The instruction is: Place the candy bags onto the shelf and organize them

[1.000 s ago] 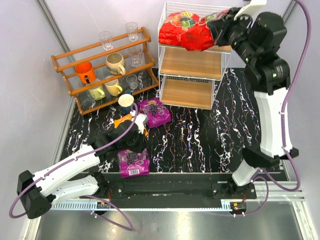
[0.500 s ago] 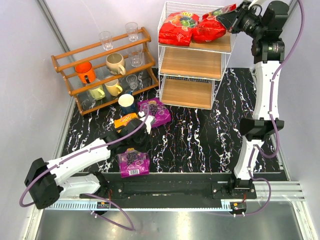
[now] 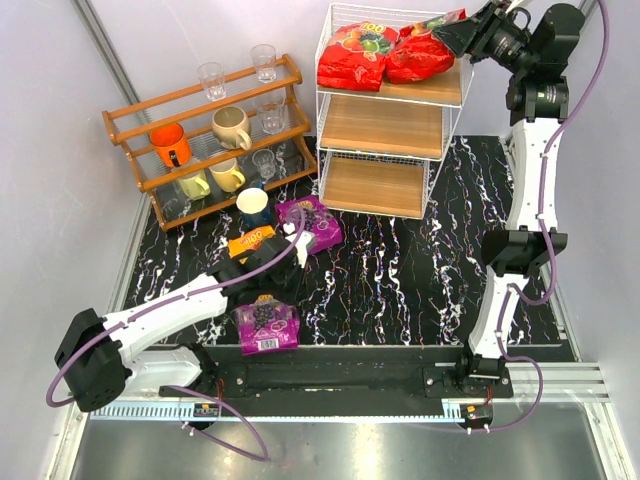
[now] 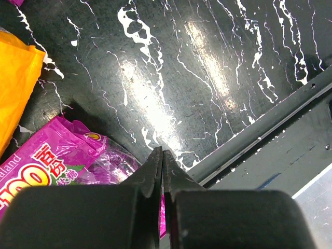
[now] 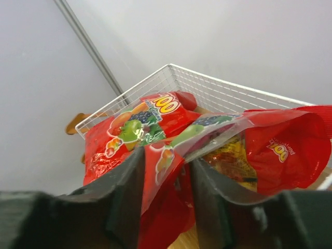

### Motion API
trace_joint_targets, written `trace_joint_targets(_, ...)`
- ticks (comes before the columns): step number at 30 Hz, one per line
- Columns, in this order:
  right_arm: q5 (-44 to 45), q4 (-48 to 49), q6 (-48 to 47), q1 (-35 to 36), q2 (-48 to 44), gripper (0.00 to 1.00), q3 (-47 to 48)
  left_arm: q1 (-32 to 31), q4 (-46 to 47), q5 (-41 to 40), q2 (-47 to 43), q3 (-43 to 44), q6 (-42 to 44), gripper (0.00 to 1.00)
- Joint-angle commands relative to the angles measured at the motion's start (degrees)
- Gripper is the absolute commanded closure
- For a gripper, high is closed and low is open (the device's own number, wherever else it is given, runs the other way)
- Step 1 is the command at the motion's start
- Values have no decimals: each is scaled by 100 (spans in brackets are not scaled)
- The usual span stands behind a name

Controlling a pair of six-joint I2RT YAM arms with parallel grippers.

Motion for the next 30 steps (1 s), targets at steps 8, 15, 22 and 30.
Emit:
trace_joint_targets(8,1396,-469,-877,-21,-1045,26,-12,37,209,159,-194,295,-70,100)
trace_joint_targets(15,1906,-584,-957,-3,-1309,27,-118,37,209,168,-212,312,-78,100)
trace_joint_targets(22,2688,-1058,-1246,321,-1045,35,242,37,217,168,-186,374,-35,100)
trace_joint_targets(30,4070,-1507,-2337,1482,-1062,61,-81,46,209,72,-212,392,-43,100)
